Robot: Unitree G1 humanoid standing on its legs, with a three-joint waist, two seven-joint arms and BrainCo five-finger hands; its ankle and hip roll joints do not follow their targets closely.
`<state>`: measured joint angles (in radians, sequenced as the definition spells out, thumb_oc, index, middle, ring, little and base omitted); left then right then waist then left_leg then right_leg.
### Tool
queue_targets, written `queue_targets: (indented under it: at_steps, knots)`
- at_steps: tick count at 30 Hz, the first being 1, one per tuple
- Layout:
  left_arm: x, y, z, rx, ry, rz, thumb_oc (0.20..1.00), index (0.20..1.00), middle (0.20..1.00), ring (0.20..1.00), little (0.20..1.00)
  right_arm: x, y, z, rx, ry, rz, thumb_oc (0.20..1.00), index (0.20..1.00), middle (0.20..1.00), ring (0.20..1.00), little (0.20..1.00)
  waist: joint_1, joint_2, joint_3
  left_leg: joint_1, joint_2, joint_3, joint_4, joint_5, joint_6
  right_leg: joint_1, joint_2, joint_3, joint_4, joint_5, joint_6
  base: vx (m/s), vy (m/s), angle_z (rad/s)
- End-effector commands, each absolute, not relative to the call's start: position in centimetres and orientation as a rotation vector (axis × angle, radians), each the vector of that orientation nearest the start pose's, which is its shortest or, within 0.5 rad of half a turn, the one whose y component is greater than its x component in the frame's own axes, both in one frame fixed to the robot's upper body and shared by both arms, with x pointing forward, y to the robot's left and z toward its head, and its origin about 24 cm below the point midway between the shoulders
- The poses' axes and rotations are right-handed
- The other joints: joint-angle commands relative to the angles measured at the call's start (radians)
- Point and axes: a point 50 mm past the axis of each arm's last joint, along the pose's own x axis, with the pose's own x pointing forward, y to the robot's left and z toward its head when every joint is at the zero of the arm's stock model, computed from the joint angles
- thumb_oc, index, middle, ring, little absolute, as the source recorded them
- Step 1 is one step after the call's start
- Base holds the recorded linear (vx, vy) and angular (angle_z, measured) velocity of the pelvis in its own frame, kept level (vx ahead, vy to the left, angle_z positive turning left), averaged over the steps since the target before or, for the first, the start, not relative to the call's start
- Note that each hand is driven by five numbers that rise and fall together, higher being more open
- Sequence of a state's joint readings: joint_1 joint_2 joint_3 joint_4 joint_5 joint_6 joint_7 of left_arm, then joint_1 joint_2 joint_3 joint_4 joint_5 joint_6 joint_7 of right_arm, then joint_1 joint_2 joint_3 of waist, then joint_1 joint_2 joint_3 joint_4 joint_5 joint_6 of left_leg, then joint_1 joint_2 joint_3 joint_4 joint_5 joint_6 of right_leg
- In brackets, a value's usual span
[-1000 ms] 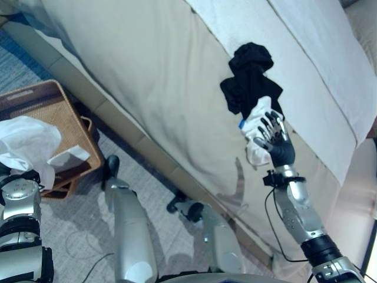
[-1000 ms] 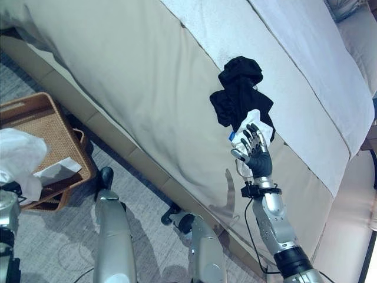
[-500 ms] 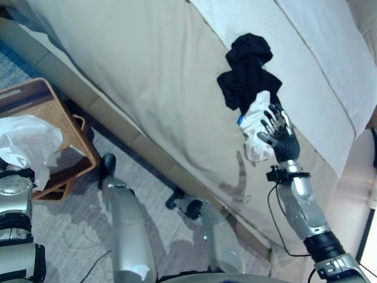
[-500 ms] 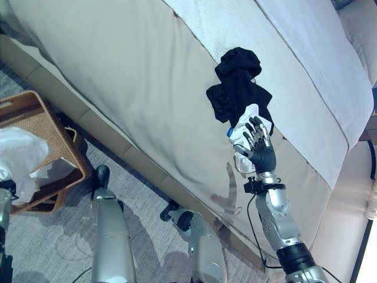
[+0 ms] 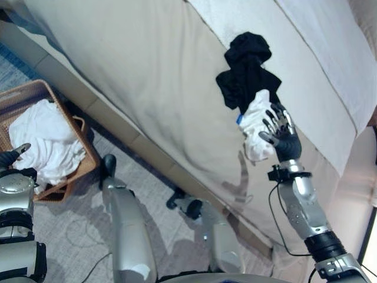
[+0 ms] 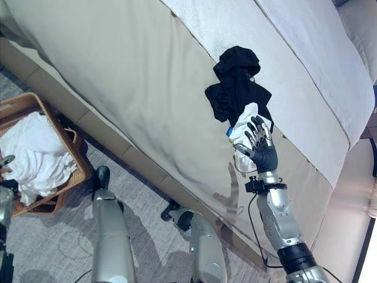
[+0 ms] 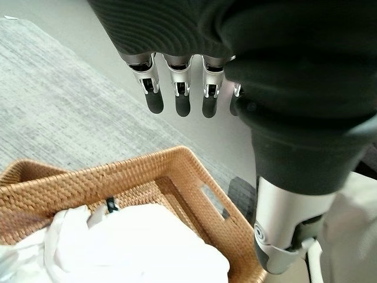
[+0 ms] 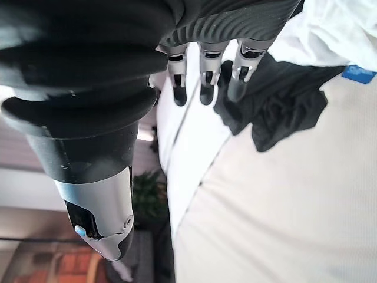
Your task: Pick up clothes into the bucket
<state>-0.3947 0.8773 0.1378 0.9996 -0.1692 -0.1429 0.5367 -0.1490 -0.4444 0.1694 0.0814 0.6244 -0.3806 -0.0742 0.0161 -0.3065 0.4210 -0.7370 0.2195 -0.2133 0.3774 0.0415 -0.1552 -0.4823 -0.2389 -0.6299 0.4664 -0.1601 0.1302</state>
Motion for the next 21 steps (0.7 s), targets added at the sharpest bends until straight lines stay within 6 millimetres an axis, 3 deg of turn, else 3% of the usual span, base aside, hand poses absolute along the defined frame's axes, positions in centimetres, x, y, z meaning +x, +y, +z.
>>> queue_targets:
  at_steps: [1,4,10,17,19,20,21]
  knots:
    - [24.1,44.7,12.8,0.584,0.045,1.112,1.000,1.000,1.000,1.000,1.000,27.6,-21.9,14.0,0.230,-0.542,-0.002,1.000,1.000,1.000,1.000,1.000,0.034,-0.045,0.065,0.062,0.000,0.033,0.094,-0.122,0.049,0.088,-0.054,0.034,-0.026,0.117,0.082,0.00,0.009,-0.03]
    - [24.0,44.5,12.2,0.529,0.034,1.125,1.000,1.000,1.000,1.000,1.000,27.7,-21.8,13.9,0.239,-0.538,-0.010,1.000,1.000,1.000,1.000,1.000,0.041,-0.035,0.061,0.090,-0.004,0.045,0.070,-0.116,0.049,0.105,-0.062,0.038,-0.036,0.130,0.089,0.01,0.007,-0.03]
    - [24.9,41.4,12.8,0.389,-0.188,1.076,1.000,1.000,1.000,1.000,1.000,27.4,-22.4,13.1,0.237,-0.515,-0.073,1.000,1.000,1.000,1.000,1.000,0.062,-0.005,0.050,0.144,-0.020,0.060,0.026,-0.109,0.051,0.150,-0.077,0.033,-0.057,0.138,0.099,0.02,-0.002,0.00]
    - [25.7,34.2,14.1,0.114,-0.512,0.798,1.000,1.000,1.000,1.000,1.000,26.7,-24.4,11.4,0.142,-0.435,-0.186,1.000,1.000,1.000,1.000,1.000,0.090,0.062,0.000,0.274,-0.040,0.105,-0.061,-0.099,0.051,0.253,-0.107,0.036,-0.130,0.171,0.115,0.04,0.025,-0.01]
    - [25.7,33.5,13.8,0.100,-0.508,0.758,1.000,1.000,1.000,1.000,1.000,26.7,-24.6,11.1,0.107,-0.411,-0.193,1.000,1.000,1.000,1.000,1.000,0.093,0.076,-0.004,0.302,-0.041,0.113,-0.084,-0.093,0.052,0.273,-0.108,0.041,-0.147,0.178,0.116,-0.01,0.056,0.00]
    - [26.3,31.6,14.1,0.049,-0.544,0.637,1.000,1.000,1.000,1.000,1.000,27.0,-24.9,10.5,0.000,-0.361,-0.207,1.000,1.000,1.000,1.000,1.000,0.089,0.091,-0.024,0.329,-0.057,0.137,-0.115,-0.062,0.060,0.295,-0.122,0.034,-0.183,0.215,0.108,-0.03,0.085,-0.04]
    - [26.5,31.0,13.9,0.030,-0.539,0.607,1.000,1.000,1.000,1.000,1.000,27.1,-24.9,10.4,-0.023,-0.346,-0.201,1.000,1.000,1.000,1.000,1.000,0.089,0.100,-0.034,0.352,-0.058,0.143,-0.134,-0.057,0.061,0.310,-0.122,0.041,-0.200,0.219,0.108,-0.02,0.099,-0.08]
